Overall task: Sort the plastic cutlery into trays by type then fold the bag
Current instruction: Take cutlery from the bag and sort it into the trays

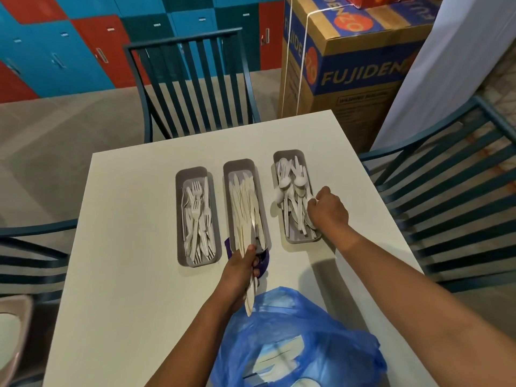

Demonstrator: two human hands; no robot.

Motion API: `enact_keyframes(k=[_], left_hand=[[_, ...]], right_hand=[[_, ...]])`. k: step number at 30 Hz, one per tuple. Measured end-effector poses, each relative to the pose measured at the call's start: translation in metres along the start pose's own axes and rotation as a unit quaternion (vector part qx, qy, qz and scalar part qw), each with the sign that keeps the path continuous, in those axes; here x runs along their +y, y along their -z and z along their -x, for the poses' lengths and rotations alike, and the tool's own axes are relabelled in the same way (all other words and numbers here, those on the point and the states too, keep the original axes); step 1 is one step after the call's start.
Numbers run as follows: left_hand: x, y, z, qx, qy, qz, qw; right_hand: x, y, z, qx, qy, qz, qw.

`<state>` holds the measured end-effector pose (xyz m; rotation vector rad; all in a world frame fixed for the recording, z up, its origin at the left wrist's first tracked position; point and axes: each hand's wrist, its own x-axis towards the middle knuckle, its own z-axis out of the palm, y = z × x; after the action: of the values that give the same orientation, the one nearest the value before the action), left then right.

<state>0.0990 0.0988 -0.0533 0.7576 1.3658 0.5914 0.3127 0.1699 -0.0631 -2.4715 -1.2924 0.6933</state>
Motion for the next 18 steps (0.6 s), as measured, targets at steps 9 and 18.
enact_keyframes(k=[9, 18], left_hand=[[0.01, 0.0, 0.001, -0.051, 0.093, 0.163, 0.981], [0.011, -0.018, 0.001, -0.036, 0.014, 0.111, 0.993]], right_hand=[[0.007, 0.008, 0.014, 0.007, -0.013, -0.066, 0.998], [-0.017, -0.009, 0.098, -0.355, 0.038, -0.213, 0.909]])
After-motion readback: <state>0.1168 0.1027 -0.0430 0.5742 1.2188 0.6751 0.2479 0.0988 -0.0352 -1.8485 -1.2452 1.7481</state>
